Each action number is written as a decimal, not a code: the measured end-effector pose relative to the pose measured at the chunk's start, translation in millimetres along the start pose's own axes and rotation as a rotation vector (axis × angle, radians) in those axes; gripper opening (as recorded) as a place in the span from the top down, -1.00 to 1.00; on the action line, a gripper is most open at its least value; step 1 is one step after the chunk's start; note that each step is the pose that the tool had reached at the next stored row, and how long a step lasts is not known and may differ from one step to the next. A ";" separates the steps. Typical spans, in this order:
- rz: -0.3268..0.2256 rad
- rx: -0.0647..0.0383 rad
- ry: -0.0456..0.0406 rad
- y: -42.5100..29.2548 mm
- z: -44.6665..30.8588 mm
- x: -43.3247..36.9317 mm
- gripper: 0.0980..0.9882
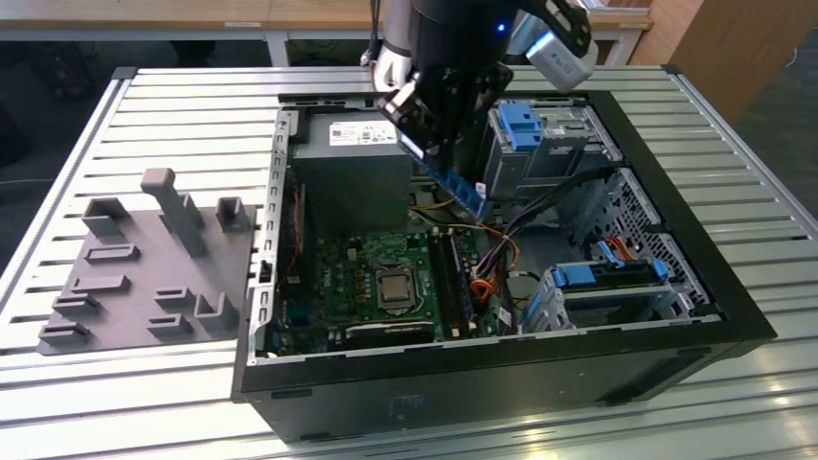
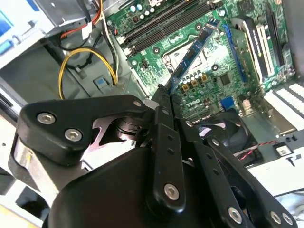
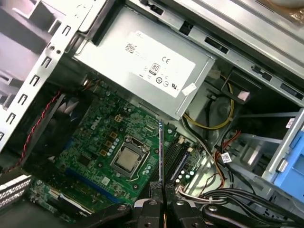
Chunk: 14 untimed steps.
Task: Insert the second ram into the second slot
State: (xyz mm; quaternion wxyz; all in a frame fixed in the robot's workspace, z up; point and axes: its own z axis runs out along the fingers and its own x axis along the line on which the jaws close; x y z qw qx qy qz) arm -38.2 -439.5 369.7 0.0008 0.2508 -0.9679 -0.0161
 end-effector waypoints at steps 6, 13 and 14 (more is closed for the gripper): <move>0.082 0.001 -0.0025 0.0 0.2 0.0 0.91; 0.174 0.002 -0.0052 0.0 0.6 0.0 0.91; 0.186 0.002 -0.0056 0.0 0.7 0.0 0.91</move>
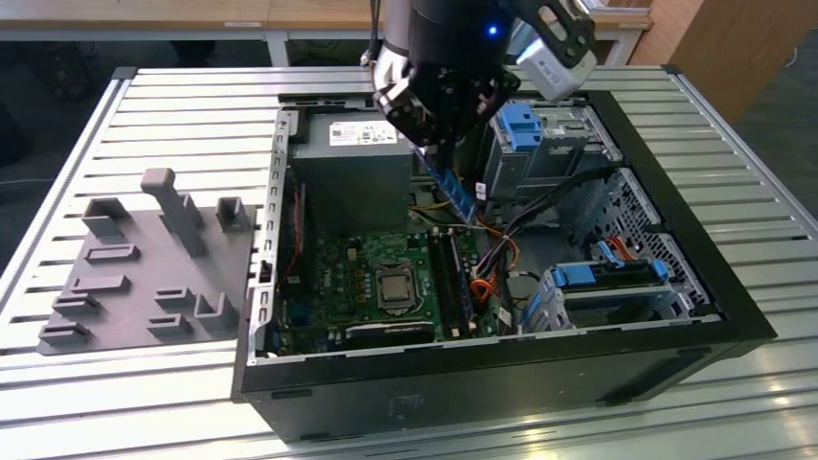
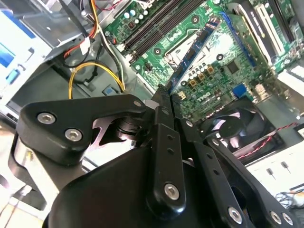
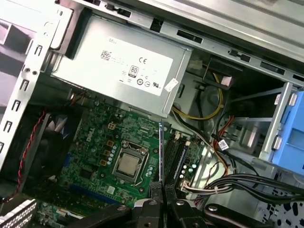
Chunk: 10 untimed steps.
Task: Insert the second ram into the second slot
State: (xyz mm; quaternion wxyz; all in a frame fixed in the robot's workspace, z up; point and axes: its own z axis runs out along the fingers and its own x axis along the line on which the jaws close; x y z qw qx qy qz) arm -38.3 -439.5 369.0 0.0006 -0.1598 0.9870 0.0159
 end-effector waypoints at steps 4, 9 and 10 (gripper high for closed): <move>0.046 0.000 -0.0014 0.0 0.2 0.0 0.91; 0.103 0.001 -0.0031 0.0 0.4 0.0 0.91; 0.114 0.001 -0.0034 0.0 0.4 0.0 0.91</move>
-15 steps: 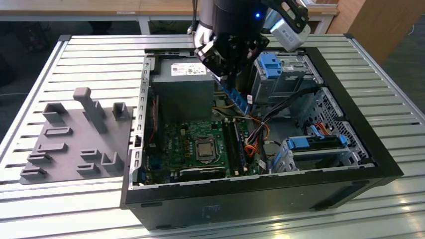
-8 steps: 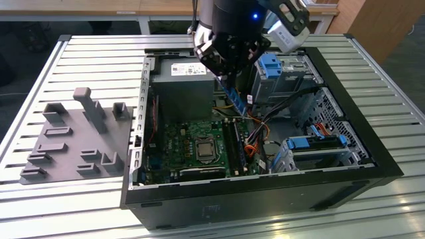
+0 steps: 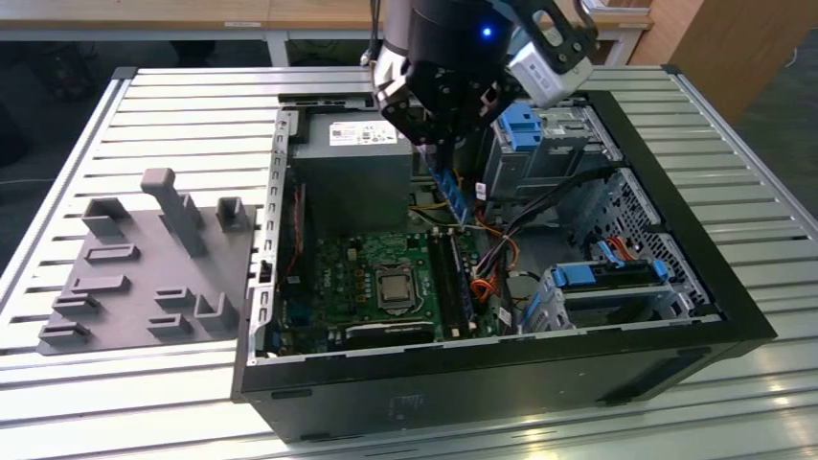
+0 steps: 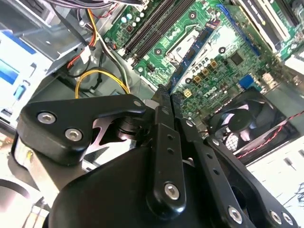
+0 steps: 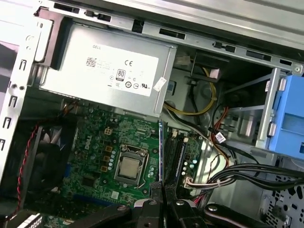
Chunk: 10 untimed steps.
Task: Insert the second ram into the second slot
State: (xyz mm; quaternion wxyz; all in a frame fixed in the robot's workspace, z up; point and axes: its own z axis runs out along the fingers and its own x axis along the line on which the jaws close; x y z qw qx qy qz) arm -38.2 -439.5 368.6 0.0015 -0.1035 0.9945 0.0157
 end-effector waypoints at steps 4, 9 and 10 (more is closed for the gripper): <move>0.045 0.000 -0.0014 0.0 0.1 0.0 0.91; 0.098 0.001 -0.0031 0.0 0.3 0.0 0.91; 0.109 0.001 -0.0034 0.0 0.3 0.0 0.91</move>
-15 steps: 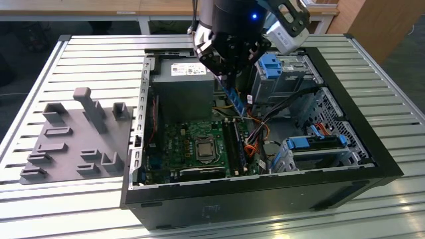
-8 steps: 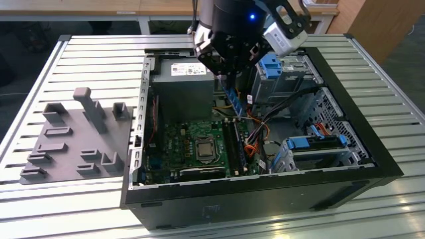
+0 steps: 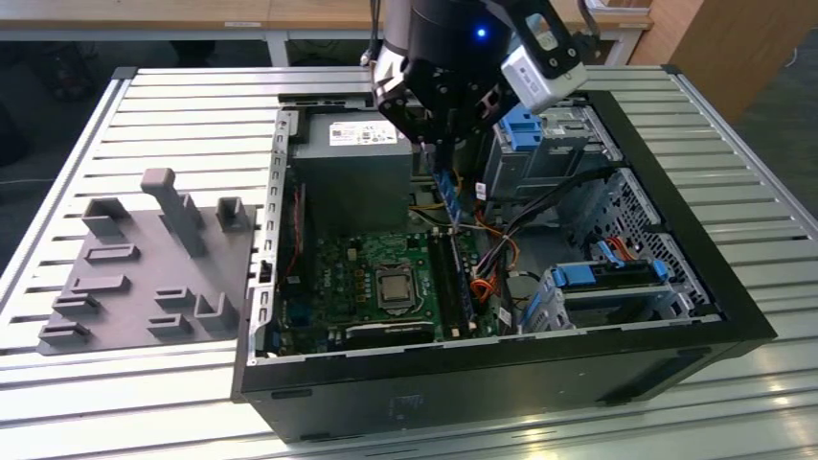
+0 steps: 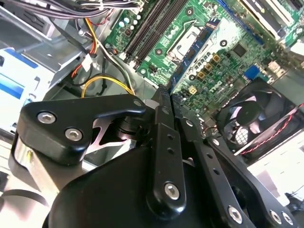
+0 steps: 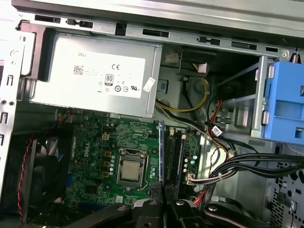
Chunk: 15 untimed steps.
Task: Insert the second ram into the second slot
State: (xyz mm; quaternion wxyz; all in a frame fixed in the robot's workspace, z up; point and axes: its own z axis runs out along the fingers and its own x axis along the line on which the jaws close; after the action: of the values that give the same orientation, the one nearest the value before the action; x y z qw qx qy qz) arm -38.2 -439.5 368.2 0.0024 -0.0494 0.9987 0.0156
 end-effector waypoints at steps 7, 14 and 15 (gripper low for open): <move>0.076 0.000 -0.0024 0.0 0.2 0.0 0.91; 0.153 0.002 -0.0047 0.0 1.0 0.0 0.91; 0.154 0.002 -0.0049 0.0 1.5 0.0 0.91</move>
State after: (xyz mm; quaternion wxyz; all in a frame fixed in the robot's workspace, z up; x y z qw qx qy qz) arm -38.2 -439.5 366.8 0.0036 0.0276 0.9995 0.0151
